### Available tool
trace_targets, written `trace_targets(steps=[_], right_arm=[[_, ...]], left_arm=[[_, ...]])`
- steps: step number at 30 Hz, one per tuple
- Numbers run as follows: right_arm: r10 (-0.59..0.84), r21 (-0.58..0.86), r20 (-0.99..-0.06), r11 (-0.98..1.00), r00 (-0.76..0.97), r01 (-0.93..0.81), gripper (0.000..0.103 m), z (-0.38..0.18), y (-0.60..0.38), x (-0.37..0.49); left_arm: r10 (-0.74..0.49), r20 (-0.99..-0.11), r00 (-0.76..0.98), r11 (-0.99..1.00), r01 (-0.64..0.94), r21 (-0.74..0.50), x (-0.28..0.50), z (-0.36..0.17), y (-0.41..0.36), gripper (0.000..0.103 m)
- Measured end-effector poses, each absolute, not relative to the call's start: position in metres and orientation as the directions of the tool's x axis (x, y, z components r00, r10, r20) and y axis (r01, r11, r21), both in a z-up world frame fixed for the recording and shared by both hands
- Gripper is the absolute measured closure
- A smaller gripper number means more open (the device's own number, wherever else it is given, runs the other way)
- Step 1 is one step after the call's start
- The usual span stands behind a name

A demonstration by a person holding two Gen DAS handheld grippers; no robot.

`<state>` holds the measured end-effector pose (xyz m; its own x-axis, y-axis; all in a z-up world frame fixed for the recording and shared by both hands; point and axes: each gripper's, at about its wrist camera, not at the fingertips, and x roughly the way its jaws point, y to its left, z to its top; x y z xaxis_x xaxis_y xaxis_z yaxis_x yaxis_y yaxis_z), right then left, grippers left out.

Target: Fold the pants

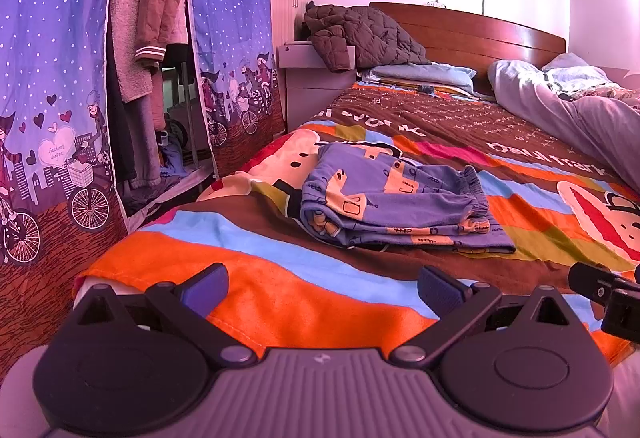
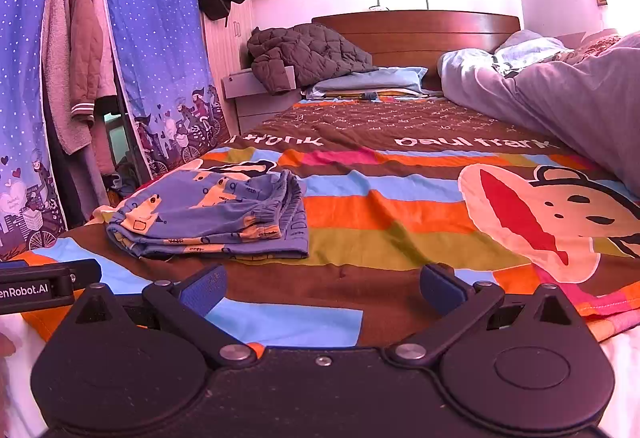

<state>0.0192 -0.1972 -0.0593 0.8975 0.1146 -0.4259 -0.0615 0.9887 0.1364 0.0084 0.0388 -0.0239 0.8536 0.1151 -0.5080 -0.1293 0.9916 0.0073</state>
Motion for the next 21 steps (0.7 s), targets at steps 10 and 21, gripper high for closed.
trace_targets(steps=[10,21], right_arm=[[0.109,0.137,-0.432,0.989,0.895,-0.054,0.001,-0.0631,-0.1989,0.0197],[0.111,0.136,-0.436,0.989,0.893,-0.056,0.001,-0.0629,-0.1988,0.0202]], left_arm=[[0.124,-0.527,0.841,0.992,-0.126,0.032,0.0121,-0.0255,0.0370,0.000],[0.126,-0.527,0.840,0.992,-0.121,0.045,0.0127,-0.0252,0.0359,0.000]])
